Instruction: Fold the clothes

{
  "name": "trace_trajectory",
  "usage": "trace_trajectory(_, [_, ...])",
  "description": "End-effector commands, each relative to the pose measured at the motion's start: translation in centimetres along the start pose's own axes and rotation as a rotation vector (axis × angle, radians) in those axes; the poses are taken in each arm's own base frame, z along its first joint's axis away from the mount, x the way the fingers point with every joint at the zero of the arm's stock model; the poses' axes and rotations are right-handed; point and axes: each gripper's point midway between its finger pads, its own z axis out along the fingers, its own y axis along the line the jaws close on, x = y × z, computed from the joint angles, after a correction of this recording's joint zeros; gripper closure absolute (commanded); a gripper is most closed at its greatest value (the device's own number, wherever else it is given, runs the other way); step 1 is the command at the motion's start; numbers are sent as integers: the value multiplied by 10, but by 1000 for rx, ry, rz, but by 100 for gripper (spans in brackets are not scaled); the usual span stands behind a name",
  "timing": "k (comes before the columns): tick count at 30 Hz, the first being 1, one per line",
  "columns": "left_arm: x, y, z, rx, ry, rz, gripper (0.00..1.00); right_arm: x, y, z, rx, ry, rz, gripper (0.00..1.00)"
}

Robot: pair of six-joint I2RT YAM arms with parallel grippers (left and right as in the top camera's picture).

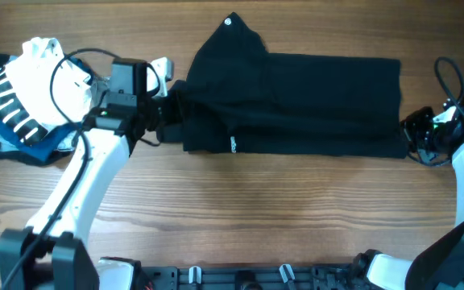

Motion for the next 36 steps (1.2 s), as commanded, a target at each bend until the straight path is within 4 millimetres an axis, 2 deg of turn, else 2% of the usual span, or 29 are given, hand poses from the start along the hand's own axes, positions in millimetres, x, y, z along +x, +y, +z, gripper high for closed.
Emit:
trace_trajectory(1, [-10, 14, 17, -68, -30, 29, 96, -10, 4, 8, -15, -8, 70, 95])
trace_trajectory(4, [-17, 15, 26, -60, -51, 38, 95, -15, 6, 13, -25, -19, 61, 96])
trace_trajectory(5, [-19, 17, 29, -62, -59, 41, 84, -17, 6, 16, -27, -22, 60, 88])
trace_trajectory(6, [-20, 17, 31, -64, -62, 42, 65, -19, 6, 18, -26, -23, 56, 69])
trace_trajectory(7, [-20, 20, 31, -77, -62, 40, 52, -19, 6, 19, -25, -23, 44, 45])
trace_trajectory(8, [-17, 25, 31, -103, -54, 32, 43, -19, 6, 19, -24, -23, 15, 36])
trace_trajectory(9, [-14, 31, 28, -132, -43, 21, 41, -19, 5, 19, -19, -25, -23, 30])
trace_trajectory(12, [2, 49, 23, -191, 24, 4, 37, -19, -9, 19, 51, -32, -61, 27])
trace_trajectory(16, [36, 70, 13, -249, 172, 7, 37, -10, -38, 16, 199, -12, -47, 22])
trace_trajectory(20, [52, 68, 19, -233, 247, 104, 35, 7, -53, 20, 243, 45, -69, 21])
trace_trajectory(24, [60, 66, 39, -212, 283, 168, 32, 23, -68, 28, 269, 90, -55, 20])
trace_trajectory(27, [74, 69, 57, -211, 332, 174, 36, 35, -77, 32, 286, 120, -46, 20])
trace_trajectory(30, [87, 74, 68, -217, 383, 166, 60, 36, -78, 33, 286, 123, -51, 20])
trace_trajectory(31, [89, 76, 69, -219, 389, 164, 71, 35, -78, 34, 283, 119, -61, 20])
trace_trajectory(34, [89, 80, 68, -242, 389, 164, 94, 34, -75, 35, 269, 119, -74, 20])
trace_trajectory(36, [85, 93, 61, -321, 385, 156, 96, 34, -75, 34, 269, 122, -78, 20])
